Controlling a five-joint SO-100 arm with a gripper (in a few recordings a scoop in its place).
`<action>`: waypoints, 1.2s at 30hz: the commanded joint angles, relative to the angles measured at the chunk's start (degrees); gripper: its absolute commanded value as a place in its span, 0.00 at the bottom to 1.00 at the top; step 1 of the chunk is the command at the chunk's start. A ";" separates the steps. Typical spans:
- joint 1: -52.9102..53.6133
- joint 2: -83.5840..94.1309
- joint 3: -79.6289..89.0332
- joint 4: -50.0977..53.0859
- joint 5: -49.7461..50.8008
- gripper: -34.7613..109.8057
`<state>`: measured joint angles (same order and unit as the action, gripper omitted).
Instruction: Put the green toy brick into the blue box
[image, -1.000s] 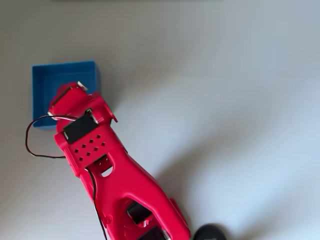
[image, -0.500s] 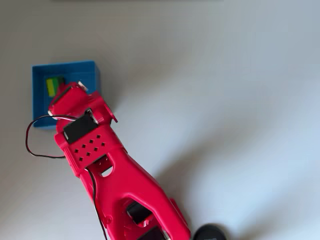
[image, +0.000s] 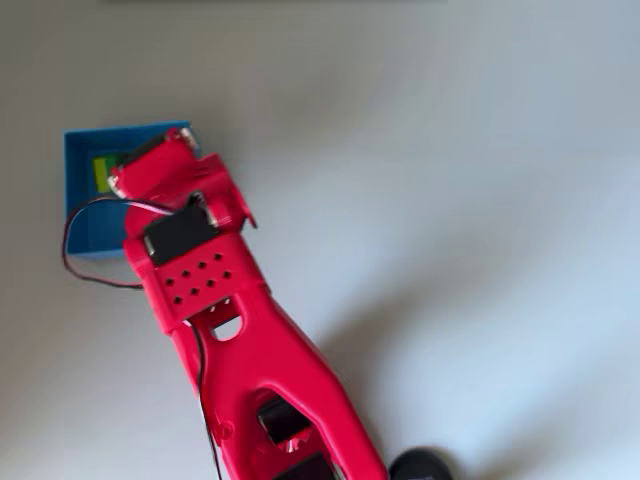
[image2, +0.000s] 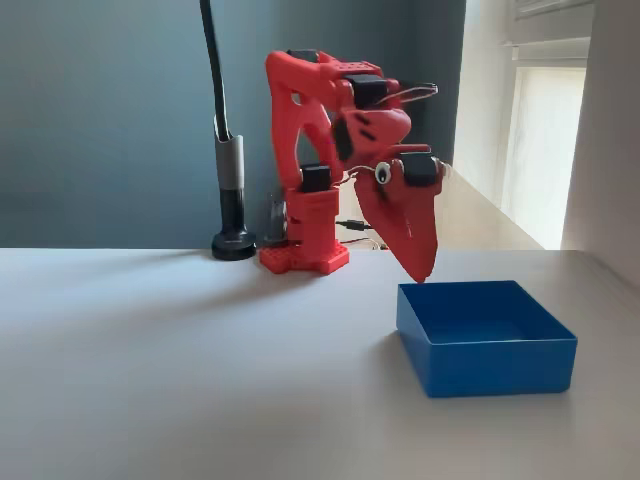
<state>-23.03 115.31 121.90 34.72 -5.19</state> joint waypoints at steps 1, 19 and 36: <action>3.96 1.14 -3.43 -0.62 -0.70 0.24; 25.66 1.14 -1.41 -0.62 -3.08 0.24; 31.90 1.49 5.36 -0.62 -3.78 0.24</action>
<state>8.88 115.31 125.86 34.72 -8.88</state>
